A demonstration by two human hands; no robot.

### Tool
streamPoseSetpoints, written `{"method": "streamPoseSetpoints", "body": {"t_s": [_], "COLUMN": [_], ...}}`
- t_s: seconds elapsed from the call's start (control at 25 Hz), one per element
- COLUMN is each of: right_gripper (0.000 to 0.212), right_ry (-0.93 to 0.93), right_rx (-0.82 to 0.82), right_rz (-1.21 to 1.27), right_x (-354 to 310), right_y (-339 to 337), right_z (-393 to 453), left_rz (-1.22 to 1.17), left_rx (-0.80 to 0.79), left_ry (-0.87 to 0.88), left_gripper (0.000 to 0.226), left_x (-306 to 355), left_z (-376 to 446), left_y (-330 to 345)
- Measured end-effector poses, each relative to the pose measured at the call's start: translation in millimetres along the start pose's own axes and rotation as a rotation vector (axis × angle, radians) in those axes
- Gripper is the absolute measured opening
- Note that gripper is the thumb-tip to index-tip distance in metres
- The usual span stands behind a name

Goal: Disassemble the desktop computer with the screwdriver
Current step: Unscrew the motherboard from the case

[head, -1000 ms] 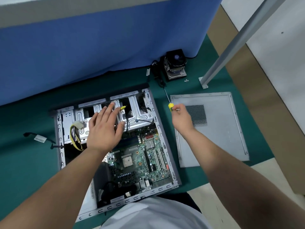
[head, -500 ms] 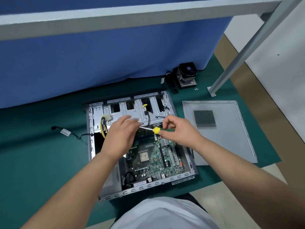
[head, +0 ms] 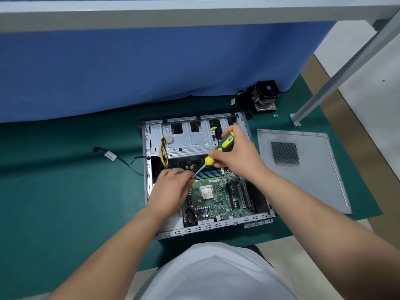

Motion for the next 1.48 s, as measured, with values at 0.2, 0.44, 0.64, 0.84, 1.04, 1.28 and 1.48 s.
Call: {"method": "streamPoseSetpoints", "body": {"t_s": [0.2, 0.44, 0.64, 0.84, 1.04, 1.28, 1.48], "right_gripper": [0.046, 0.046, 0.042, 0.04, 0.041, 0.039, 0.039], "right_ry": [-0.117, -0.172, -0.219, -0.27, -0.32, -0.346, -0.334], "right_rx": [0.038, -0.073, -0.182, -0.203, -0.195, -0.24, -0.229], "right_rz": [-0.221, -0.432, -0.491, -0.544, -0.586, -0.607, -0.584], "right_x": [1.0, 21.1, 33.1, 35.2, 32.1, 38.9, 38.1], "right_y": [7.0, 49.2, 76.4, 85.4, 88.8, 94.7, 93.0], "right_z": [-1.2, 4.9, 10.4, 15.0, 19.1, 14.8, 13.2], "left_rz": [0.112, 0.181, 0.194, 0.191, 0.201, 0.205, 0.197], "left_rx": [0.11, 0.058, 0.048, 0.054, 0.059, 0.065, 0.073], "left_ry": [-0.171, -0.261, -0.269, -0.27, -0.27, -0.267, -0.268], "left_gripper": [0.032, 0.059, 0.065, 0.065, 0.066, 0.066, 0.065], "left_x": [-54.6, -74.0, -75.5, -75.6, -75.1, -75.2, -74.8], "left_z": [5.6, 8.1, 8.4, 9.2, 9.1, 9.1, 9.2], "left_y": [-13.8, -4.8, -1.7, -3.2, -2.4, -2.8, -3.5]}}
Point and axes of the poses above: each hand's wrist, its own z-axis towards the middle knuckle, its own y-axis out of the palm, x = y × z, the point moved 6 cm from there along z, towards the middle knuckle
